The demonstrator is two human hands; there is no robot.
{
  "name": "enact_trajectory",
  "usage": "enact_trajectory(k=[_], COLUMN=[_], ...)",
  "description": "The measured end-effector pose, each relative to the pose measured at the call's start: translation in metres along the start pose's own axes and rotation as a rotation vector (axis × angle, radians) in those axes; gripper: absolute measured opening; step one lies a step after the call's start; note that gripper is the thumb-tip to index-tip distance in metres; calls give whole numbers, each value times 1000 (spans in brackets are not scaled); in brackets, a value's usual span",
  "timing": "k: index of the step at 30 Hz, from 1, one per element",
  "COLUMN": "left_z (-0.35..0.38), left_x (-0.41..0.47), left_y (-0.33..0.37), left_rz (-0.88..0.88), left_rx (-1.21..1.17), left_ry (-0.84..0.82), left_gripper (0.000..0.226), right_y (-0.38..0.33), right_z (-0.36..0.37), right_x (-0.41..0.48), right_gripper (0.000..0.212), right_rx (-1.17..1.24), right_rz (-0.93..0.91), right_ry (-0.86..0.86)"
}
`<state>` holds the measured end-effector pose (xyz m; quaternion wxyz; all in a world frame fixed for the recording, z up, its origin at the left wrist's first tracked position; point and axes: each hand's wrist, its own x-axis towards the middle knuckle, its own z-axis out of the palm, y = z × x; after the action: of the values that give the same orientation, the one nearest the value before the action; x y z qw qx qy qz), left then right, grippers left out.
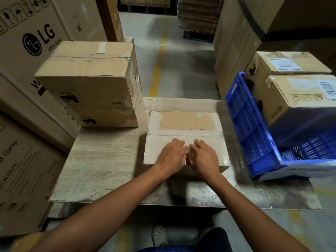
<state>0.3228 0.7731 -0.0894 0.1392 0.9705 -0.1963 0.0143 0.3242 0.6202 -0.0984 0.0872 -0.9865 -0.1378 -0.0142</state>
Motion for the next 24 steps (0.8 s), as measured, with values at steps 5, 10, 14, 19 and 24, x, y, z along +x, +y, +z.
enact_trajectory(k=[5,10,14,19,24], left_z=[12,3,10,23,13], left_x=[-12,3,17,28,53], left_y=[8,16,25,37,31], left_rz=[-41,-8,71,68,142], left_rx=[-46,-33,-17,43,24], left_ry=[56,-78,-109,-189,-78], left_gripper=[27,44,59,62,33], right_y=[-2,9,17,28,35], right_z=[14,3,-1,0,-20], right_x=[-21,-14,-17,-23,3], right_gripper=[39,45,69,83,45], right_rx=[70,71,24,-26,-144], right_rz=[31,10,212,223,175], right_ry=[102,88,-10,-135,-70])
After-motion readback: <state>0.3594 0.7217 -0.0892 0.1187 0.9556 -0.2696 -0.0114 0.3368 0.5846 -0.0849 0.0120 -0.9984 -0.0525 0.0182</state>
